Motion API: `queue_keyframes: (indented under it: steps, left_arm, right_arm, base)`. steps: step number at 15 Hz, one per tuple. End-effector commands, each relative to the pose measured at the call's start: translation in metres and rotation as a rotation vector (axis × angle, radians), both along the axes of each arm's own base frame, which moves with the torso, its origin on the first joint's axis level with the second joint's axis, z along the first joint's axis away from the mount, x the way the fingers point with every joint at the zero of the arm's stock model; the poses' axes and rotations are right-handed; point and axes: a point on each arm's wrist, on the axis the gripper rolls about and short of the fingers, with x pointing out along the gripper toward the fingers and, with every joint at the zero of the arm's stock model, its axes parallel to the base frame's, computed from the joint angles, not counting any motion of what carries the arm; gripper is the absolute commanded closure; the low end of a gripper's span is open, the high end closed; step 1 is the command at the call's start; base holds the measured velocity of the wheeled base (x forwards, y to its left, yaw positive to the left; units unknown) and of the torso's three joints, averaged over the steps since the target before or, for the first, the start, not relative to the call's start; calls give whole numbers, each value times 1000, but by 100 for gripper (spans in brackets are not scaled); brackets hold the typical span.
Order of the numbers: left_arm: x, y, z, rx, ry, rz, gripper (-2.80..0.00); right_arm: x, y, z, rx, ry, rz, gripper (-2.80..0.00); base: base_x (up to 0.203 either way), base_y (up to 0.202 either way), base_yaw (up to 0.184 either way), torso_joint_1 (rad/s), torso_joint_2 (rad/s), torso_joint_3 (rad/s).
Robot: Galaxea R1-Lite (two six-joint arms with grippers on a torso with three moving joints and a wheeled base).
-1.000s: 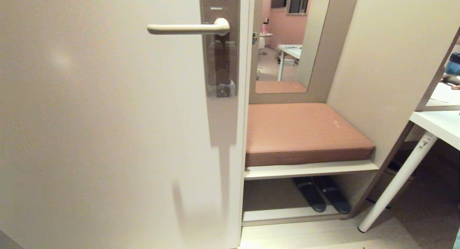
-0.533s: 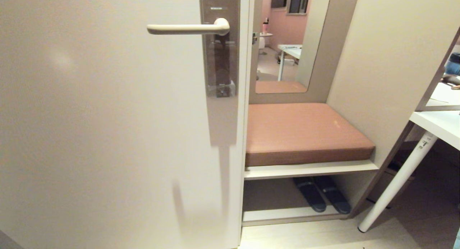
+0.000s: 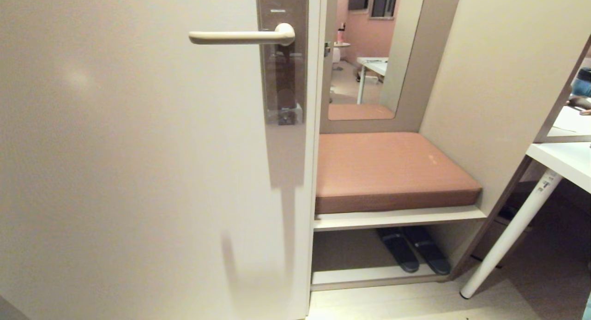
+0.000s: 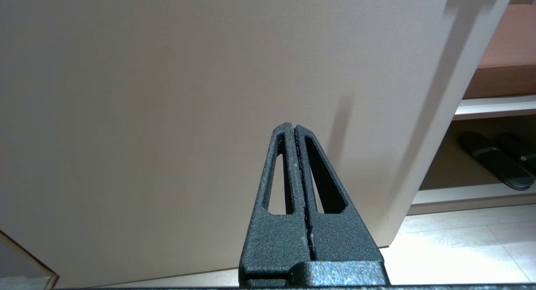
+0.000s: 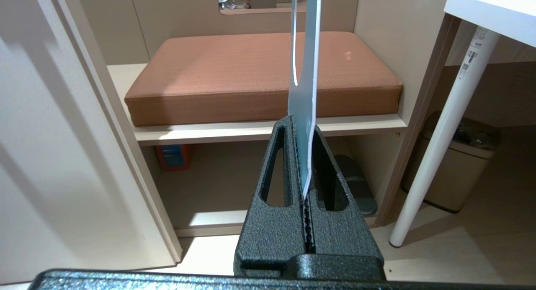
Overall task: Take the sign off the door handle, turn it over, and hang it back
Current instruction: Hand it to the other hand
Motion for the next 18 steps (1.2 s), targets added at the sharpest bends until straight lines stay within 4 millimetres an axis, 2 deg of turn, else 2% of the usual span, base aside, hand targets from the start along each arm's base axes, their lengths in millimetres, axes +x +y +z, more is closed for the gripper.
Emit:
queue_keyframes:
  steps: [1,18]
  left_arm:
    - [0,0,0,-5,1,1,0]
    - [0,0,0,-40,-1,13,0]
  right_arm:
    - [0,0,0,0,1,0,0]
    - [0,0,0,0,1,0,0]
  base:
    - [0,0,0,0,0,0]
    - [0,0,0,0,0,0]
